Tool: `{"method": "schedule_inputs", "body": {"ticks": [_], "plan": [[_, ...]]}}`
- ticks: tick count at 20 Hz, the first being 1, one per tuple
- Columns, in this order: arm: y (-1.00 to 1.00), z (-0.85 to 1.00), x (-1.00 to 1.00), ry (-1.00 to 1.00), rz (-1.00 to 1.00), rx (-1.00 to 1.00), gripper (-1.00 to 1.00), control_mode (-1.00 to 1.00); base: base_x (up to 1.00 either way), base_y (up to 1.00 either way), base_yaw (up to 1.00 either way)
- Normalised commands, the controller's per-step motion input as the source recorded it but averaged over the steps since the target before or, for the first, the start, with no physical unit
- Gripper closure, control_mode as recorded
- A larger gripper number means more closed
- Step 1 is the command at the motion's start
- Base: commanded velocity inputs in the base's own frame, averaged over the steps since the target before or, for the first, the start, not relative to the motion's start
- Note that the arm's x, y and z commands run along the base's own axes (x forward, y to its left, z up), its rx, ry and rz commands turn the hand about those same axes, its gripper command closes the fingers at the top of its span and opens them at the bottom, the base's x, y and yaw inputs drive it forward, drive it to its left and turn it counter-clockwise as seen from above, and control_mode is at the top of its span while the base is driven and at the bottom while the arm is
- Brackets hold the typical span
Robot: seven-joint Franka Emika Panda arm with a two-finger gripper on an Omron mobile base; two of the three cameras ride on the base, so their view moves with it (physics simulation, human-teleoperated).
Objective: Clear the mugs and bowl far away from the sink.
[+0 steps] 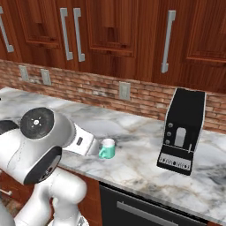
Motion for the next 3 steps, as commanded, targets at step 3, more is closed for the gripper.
{"method": "schedule_inputs", "body": {"ticks": [3], "plan": [[0.23,1.0,-1.0,0.0,0.0,-0.06,-1.0,-1.0,0.0,0.0,0.0]]}}
